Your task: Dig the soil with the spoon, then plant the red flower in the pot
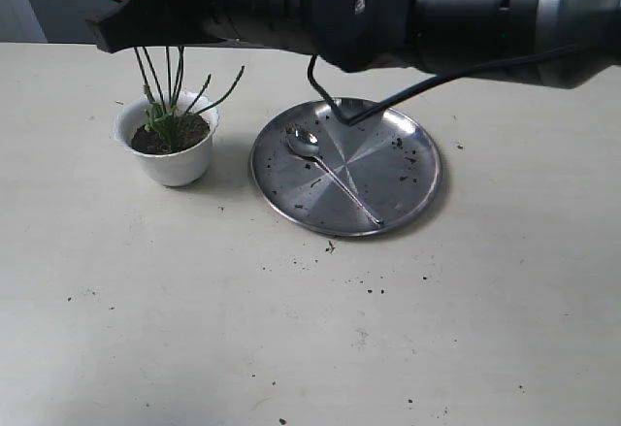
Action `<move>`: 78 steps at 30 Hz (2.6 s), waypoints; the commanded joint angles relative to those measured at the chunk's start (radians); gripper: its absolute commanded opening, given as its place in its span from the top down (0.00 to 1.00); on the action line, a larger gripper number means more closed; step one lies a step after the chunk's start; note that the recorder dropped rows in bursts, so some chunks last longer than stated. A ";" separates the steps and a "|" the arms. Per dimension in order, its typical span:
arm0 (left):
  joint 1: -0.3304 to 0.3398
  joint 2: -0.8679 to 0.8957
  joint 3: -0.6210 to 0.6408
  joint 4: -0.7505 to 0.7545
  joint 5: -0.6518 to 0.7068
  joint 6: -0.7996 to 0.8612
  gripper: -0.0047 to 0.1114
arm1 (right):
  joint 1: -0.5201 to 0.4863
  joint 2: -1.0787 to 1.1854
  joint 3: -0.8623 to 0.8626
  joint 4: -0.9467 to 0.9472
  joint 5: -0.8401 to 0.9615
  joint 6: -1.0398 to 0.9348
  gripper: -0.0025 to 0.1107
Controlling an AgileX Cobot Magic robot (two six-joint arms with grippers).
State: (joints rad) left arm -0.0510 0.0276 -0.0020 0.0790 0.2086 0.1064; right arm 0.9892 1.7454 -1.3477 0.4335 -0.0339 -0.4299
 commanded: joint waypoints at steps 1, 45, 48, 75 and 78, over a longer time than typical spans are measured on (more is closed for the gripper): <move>-0.002 -0.004 0.002 -0.008 -0.008 -0.005 0.96 | -0.064 -0.086 0.087 -0.007 0.046 -0.017 0.98; -0.002 -0.004 0.002 -0.008 -0.006 -0.005 0.96 | -0.362 -0.570 0.309 -0.090 0.241 -0.048 0.98; -0.002 -0.004 0.002 -0.008 -0.006 -0.005 0.96 | -0.468 -0.699 0.340 -0.113 0.395 -0.041 0.98; -0.002 -0.004 0.002 -0.008 -0.008 -0.005 0.96 | -0.970 -1.734 1.198 -0.215 0.480 0.231 0.98; -0.002 -0.004 0.002 -0.008 -0.008 -0.005 0.96 | -1.000 -1.745 1.228 -0.294 0.485 0.351 0.98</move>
State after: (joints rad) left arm -0.0510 0.0276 -0.0020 0.0790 0.2086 0.1064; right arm 0.0073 0.0065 -0.1414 0.1986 0.4441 -0.1535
